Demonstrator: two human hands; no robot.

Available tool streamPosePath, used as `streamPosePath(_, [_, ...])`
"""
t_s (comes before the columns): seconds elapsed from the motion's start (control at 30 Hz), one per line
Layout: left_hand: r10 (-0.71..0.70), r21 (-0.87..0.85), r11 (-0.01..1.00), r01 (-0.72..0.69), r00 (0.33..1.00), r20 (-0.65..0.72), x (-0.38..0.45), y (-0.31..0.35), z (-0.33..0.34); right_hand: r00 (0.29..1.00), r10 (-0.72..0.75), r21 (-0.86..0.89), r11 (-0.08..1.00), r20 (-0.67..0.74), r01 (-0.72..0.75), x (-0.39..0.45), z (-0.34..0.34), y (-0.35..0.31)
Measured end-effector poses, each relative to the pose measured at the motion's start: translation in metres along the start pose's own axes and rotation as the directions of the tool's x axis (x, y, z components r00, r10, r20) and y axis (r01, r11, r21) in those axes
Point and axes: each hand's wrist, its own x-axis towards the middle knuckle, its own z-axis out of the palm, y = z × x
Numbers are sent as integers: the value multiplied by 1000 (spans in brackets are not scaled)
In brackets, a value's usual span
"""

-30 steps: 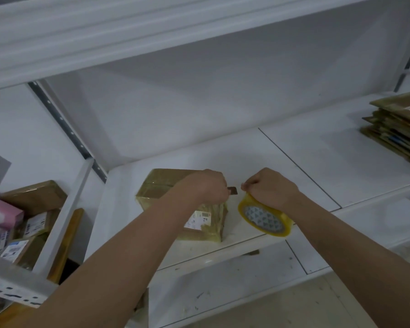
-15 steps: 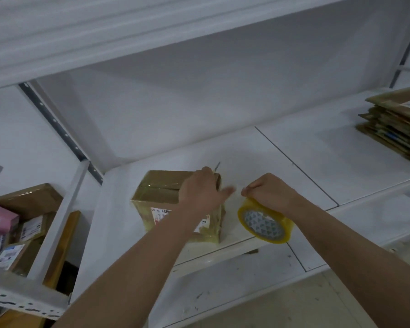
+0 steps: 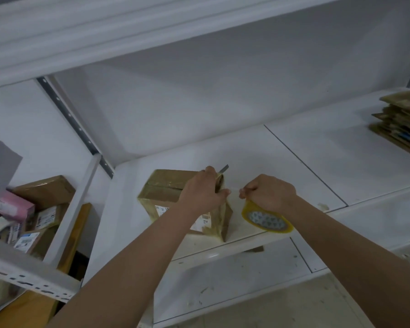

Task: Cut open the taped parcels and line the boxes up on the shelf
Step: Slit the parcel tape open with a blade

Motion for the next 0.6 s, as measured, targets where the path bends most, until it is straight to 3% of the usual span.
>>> streamPosePath(0.27, [54,-176,983,-48,998,30,-2,-4,-23,998,-47,152,987,-46,54,-2,-6,7])
streamPosePath(0.4, [102,1,994,-105,970,221,-1,6,-38,996,-39,160,986,-82,52,-3,-5,9])
streamPosePath(0.5, [30,151,984,-97,918,395,5,16,-38,992,-47,136,989,-115,63,-4,-4,9])
streamPosePath(0.6, [-43,251,965,-77,896,441,13,25,-40,987,-61,115,990,-147,78,-6,-4,6])
